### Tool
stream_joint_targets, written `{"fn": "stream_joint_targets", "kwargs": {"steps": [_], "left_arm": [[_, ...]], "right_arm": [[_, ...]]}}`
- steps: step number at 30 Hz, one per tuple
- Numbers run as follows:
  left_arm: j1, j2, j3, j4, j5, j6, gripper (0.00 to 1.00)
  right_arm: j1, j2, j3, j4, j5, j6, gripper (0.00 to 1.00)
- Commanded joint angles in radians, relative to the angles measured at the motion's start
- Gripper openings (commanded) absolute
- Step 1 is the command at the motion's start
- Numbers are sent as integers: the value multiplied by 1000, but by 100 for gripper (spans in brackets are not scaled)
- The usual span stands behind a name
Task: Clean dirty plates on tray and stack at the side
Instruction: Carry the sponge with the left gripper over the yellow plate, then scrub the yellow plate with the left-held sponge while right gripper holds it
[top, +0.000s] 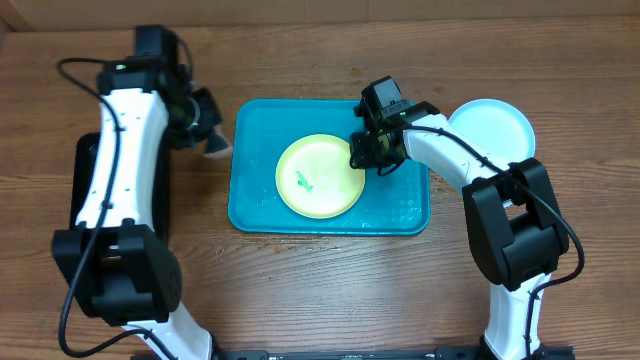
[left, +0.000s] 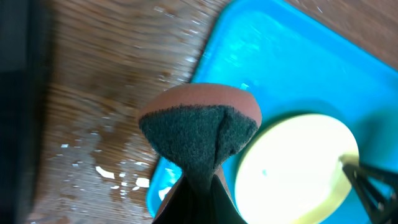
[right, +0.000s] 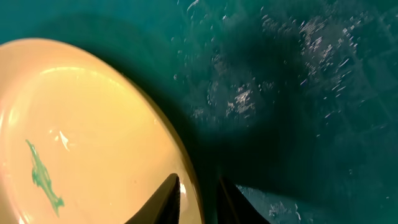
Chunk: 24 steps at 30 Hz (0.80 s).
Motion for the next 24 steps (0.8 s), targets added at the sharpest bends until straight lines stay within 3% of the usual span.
{"fn": "stream_joint_targets", "kwargs": {"steps": [1,10,20,24], "left_arm": [[-77,5,-37,15,28,10,4],[-283,5,-229,261,36,-178,8],[-366,6,-306,422,37,-207,9],[-388,19,-328,461,36,-219,7]], "right_arm": [[-3,4,-8,24,25,19,20],[2,6,-19,11,21,49,9],[2,6,-19,-29,20,49,12],[2,6,-19,-29,14,77,4]]}}
